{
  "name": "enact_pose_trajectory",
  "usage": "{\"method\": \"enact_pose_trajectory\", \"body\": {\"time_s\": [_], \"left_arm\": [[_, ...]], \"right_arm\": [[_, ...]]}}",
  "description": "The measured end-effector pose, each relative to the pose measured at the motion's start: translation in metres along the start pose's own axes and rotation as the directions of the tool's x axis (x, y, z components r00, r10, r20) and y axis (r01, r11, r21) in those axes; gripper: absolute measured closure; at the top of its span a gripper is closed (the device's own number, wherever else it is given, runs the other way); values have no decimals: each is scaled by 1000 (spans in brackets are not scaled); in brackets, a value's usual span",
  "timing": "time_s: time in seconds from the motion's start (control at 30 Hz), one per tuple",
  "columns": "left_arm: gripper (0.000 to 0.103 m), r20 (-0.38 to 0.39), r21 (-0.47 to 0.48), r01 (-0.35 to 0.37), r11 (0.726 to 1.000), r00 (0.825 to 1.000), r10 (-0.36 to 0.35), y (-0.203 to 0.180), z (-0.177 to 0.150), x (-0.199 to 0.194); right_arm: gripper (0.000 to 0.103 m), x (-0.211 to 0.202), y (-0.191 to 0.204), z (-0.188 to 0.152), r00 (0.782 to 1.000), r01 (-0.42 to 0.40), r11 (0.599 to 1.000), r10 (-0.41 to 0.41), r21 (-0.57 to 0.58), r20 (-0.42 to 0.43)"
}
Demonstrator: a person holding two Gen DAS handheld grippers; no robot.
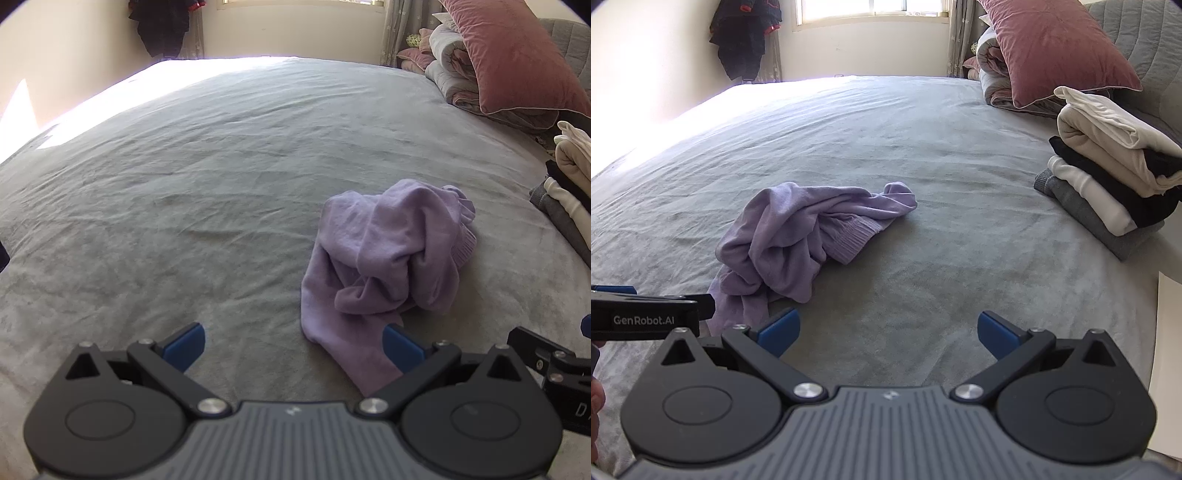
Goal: Fold clothes
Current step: 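Move both grippers toward the crumpled lavender garment on the bed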
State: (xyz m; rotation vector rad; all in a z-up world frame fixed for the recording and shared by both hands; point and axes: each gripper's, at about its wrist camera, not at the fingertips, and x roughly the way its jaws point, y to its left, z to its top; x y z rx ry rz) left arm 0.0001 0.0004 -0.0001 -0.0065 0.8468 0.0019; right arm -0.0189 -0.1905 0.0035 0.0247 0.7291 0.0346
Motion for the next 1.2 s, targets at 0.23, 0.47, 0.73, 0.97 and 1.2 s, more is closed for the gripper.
{"method": "enact_pose_trajectory", "body": {"time_s": [0.23,0.47,0.73,0.97,1.2], "left_arm": [[0,-2,-7,2,1000,1000,-2,5,0,2],[0,-6,-16,4,1000,1000,-4,11,1,-1],[0,-9,-14,-6,1000,1000,5,10,0,0],[0,-11,-10,-10,1000,1000,10,10,0,1],[0,-9,-10,-8,1000,1000,8,11,-1,-1]], "right_arm": [[0,8,5,-2,1000,8,1000,-8,6,-7],[0,16,10,-4,1000,9,1000,-9,10,-26],[0,16,9,-5,999,7,1000,-6,20,-37],[0,17,7,-4,999,6,1000,-5,31,-43],[0,19,7,-5,999,4,999,-3,36,-52]]}}
